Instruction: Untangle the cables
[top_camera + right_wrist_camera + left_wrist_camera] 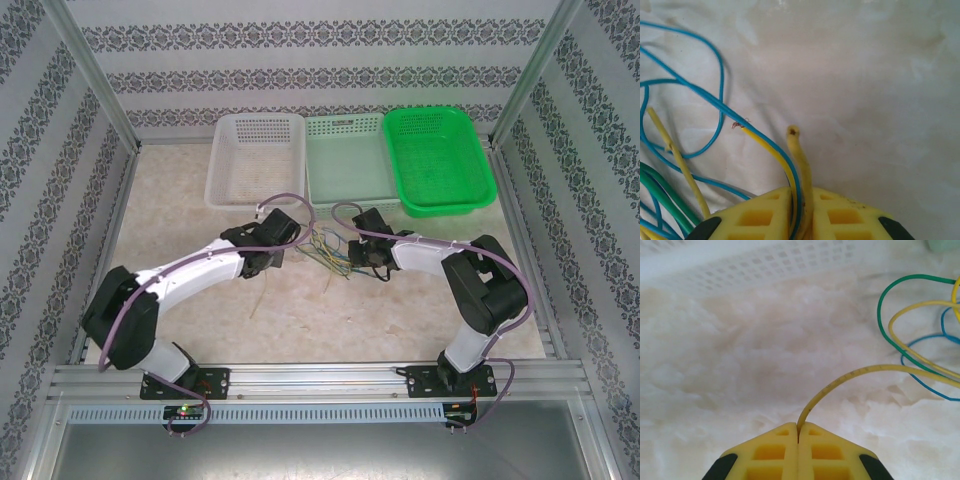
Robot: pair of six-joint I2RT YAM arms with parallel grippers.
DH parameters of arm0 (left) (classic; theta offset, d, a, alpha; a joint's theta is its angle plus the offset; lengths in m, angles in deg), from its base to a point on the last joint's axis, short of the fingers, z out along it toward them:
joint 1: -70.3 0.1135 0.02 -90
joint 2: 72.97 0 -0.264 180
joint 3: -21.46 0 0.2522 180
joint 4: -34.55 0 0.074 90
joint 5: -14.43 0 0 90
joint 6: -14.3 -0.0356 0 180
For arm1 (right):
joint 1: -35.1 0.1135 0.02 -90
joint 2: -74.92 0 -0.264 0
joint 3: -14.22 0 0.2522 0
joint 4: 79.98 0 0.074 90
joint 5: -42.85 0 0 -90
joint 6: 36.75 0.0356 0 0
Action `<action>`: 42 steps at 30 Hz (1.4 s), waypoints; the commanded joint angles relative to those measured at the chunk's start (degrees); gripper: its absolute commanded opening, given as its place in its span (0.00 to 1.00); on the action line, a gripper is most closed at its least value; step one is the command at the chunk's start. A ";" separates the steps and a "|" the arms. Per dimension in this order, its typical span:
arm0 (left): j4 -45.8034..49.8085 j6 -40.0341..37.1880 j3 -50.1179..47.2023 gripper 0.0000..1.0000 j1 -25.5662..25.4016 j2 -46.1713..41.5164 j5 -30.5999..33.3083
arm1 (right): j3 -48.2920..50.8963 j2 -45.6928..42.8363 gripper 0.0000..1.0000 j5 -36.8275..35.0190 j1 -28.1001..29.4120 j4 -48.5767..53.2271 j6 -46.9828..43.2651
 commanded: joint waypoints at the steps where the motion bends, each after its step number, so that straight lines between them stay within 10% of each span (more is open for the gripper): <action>1: 3.65 -4.06 2.42 0.00 0.23 -6.07 9.56 | 0.53 -0.13 0.19 -4.46 -1.16 5.06 -0.40; 21: -0.58 -15.30 10.12 0.00 0.60 -23.55 15.03 | 0.17 -1.29 0.20 -7.16 -2.73 7.50 -1.64; 31: 2.40 -10.31 7.60 0.00 0.59 -18.93 4.65 | -0.44 -4.65 0.58 -3.45 -2.77 6.29 0.11; 42: 7.96 7.58 -2.53 0.50 5.29 -6.92 -15.45 | 1.29 -16.84 0.67 -3.33 -0.58 6.48 -1.81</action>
